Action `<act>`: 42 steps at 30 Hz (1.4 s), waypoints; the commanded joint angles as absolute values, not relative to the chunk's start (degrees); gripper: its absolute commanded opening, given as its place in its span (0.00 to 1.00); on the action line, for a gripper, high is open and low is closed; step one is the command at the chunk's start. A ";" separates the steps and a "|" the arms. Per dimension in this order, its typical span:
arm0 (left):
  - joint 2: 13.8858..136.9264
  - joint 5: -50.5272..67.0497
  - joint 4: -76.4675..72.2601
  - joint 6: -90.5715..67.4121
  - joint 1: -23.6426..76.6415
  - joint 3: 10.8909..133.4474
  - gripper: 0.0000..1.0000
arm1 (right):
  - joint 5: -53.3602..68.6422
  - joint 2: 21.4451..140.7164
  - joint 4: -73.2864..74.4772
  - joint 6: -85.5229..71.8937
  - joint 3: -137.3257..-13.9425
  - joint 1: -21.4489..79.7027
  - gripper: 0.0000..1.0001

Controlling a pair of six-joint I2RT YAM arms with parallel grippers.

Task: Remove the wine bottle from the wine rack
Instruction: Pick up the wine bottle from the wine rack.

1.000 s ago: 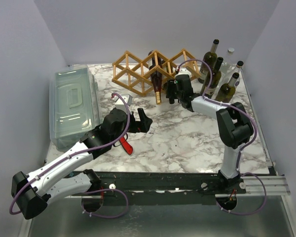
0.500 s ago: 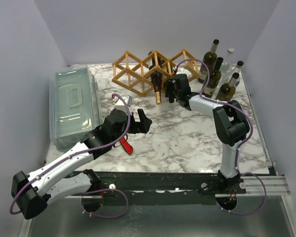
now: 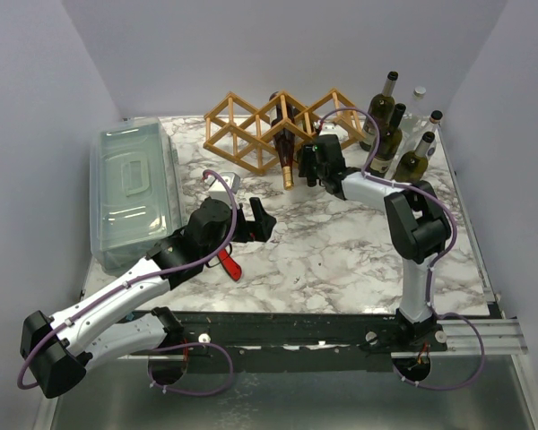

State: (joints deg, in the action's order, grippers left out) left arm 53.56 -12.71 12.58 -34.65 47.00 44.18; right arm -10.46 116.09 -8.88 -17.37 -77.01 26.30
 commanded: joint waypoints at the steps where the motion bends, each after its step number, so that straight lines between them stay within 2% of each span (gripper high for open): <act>1: 52.82 -13.88 12.07 -34.98 47.11 43.51 0.99 | -10.72 118.25 -8.04 -18.45 -78.72 26.54 0.56; 7: 52.91 -13.80 11.98 -35.16 47.11 43.33 0.99 | -10.77 118.52 -8.01 -18.59 -78.68 26.53 0.54; 11: 52.71 -13.75 11.97 -35.22 47.12 43.25 0.99 | -10.46 118.50 -8.03 -18.54 -78.84 26.50 0.42; 18: 52.22 -13.97 11.97 -35.20 47.12 42.82 0.99 | -10.10 116.66 -7.58 -18.65 -77.63 26.53 0.06; 20: 52.29 -13.97 12.02 -35.20 47.13 42.80 0.99 | -10.37 115.60 -7.81 -18.85 -77.12 26.53 0.00; 42: 51.50 -13.72 11.70 -35.60 47.11 42.36 0.99 | -9.90 104.66 -16.43 -19.96 -68.94 26.50 0.00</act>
State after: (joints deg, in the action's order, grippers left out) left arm 52.38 -12.88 12.53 -35.00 47.00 42.94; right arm -9.28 109.56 -7.99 -20.08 -69.28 26.30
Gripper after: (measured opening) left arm 0.986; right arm 0.343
